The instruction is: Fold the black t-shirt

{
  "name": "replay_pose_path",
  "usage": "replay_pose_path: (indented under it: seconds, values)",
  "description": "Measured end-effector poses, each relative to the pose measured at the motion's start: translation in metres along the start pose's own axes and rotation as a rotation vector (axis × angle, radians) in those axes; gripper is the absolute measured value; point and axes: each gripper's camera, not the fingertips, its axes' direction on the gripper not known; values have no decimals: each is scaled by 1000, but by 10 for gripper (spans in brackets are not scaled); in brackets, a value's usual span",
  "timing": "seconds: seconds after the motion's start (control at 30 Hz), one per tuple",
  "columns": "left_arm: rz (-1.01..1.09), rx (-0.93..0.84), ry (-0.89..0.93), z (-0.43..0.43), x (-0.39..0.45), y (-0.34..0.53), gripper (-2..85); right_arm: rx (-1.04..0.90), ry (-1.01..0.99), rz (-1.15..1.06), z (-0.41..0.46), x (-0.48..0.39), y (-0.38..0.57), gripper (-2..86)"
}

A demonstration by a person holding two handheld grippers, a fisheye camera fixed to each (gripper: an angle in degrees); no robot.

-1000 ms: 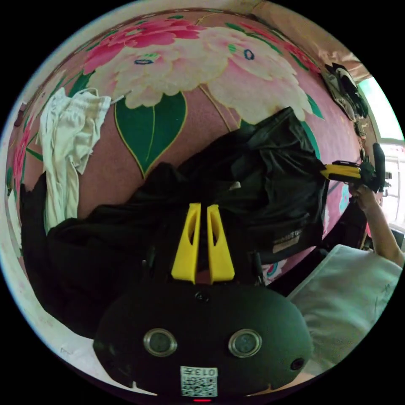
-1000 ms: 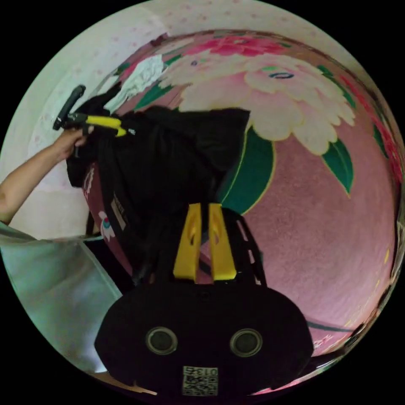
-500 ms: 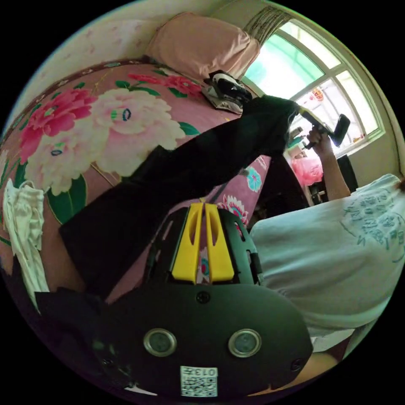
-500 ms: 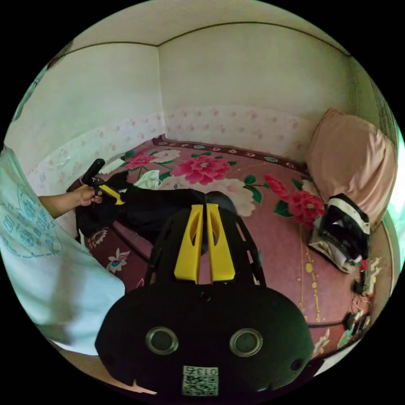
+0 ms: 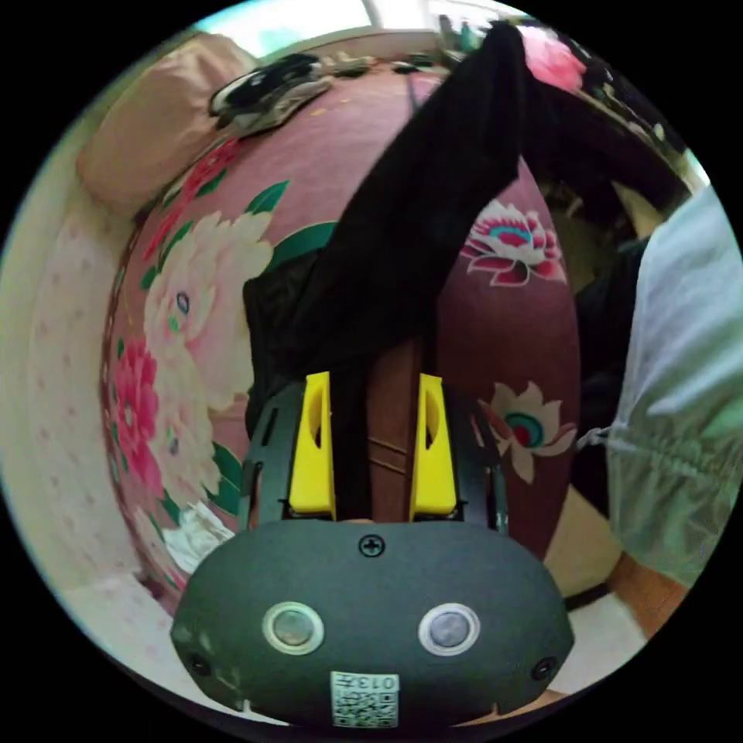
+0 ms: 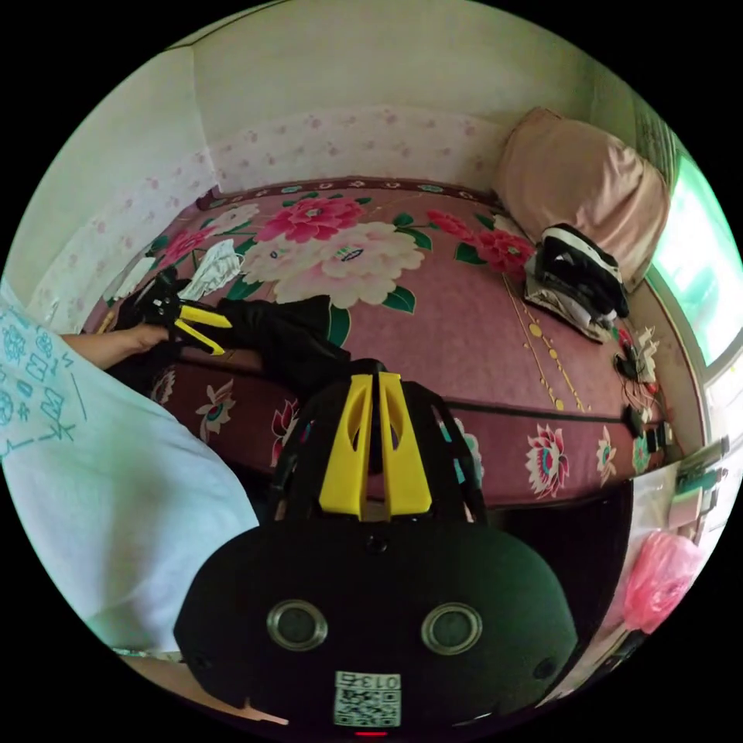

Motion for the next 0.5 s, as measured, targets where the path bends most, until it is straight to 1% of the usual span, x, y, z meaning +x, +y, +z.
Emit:
replay_pose_path:
  seconds: [0.03,0.07,0.1,0.17,0.23,0.3,0.37,0.43,0.5]
  values:
    - [99,-2,-53,5,15,-13,113,6,10,5,-8,0,10,8]
    - [141,-2,-90,7,22,-18,106,7,14,6,-11,0,14,8]
    - [179,-2,-167,12,32,-26,94,2,23,8,-17,-1,23,8]
    - [189,-15,-209,19,38,-38,77,-7,28,8,-24,-1,36,8]
    - [183,-111,-192,31,40,-50,41,16,-17,48,-36,6,54,8]
    - [152,-138,-146,26,37,-54,26,42,-38,88,-44,13,68,8]
    - [100,-101,-70,5,27,-51,18,40,-17,124,-52,21,81,8]
    - [38,17,8,-41,6,-33,12,62,34,150,-70,32,98,8]
    - [28,124,76,-80,-13,-13,9,103,61,175,-87,43,110,8]
